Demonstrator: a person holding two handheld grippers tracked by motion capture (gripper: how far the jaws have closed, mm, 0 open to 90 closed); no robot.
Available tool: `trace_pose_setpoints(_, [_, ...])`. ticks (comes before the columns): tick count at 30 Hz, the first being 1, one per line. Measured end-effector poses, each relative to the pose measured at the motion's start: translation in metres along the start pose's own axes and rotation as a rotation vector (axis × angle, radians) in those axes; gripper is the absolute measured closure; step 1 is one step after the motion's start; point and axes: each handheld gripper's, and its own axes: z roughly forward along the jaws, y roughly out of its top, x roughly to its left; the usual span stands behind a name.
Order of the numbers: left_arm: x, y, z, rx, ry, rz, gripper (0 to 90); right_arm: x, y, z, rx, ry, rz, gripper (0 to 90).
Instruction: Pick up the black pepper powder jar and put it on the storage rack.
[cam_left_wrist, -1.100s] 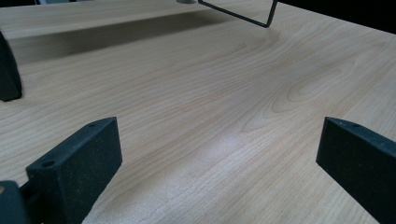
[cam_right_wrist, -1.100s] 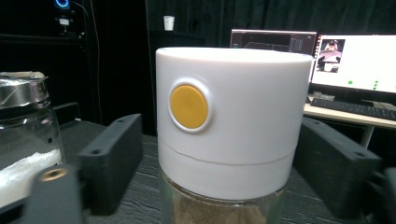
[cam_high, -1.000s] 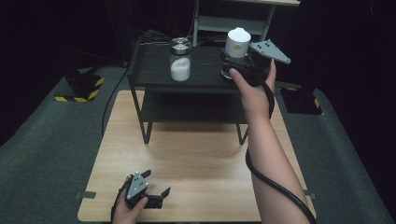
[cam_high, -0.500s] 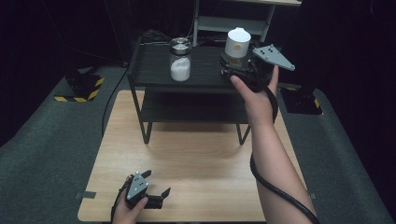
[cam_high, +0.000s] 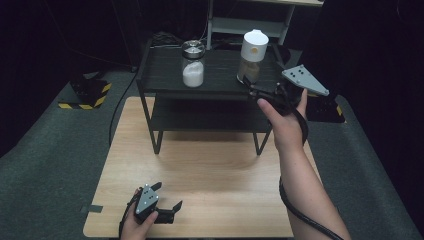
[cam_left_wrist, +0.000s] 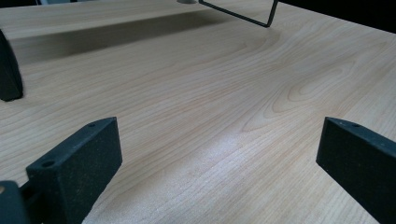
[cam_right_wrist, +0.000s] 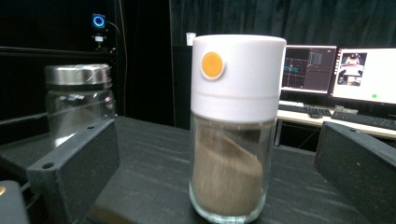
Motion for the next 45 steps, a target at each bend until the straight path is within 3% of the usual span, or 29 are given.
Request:
trace_pose_setpoints(23, [-0.001,0.001,0.001,0.002,0.000,0.007,0.4,-0.002,-0.060,-0.071,-0.029,0.092,-0.017,0.0])
trace_pose_setpoints(33, [-0.001,0.001,0.003,-0.002,-0.006,0.018,0.4,0.004,-0.095,-0.101,0.005,0.108,-0.067,0.0])
trace_pose_setpoints(45, [-0.002,0.002,0.006,-0.004,-0.011,0.034,0.4,-0.002,-0.142,-0.135,0.078,0.097,-0.046,0.0])
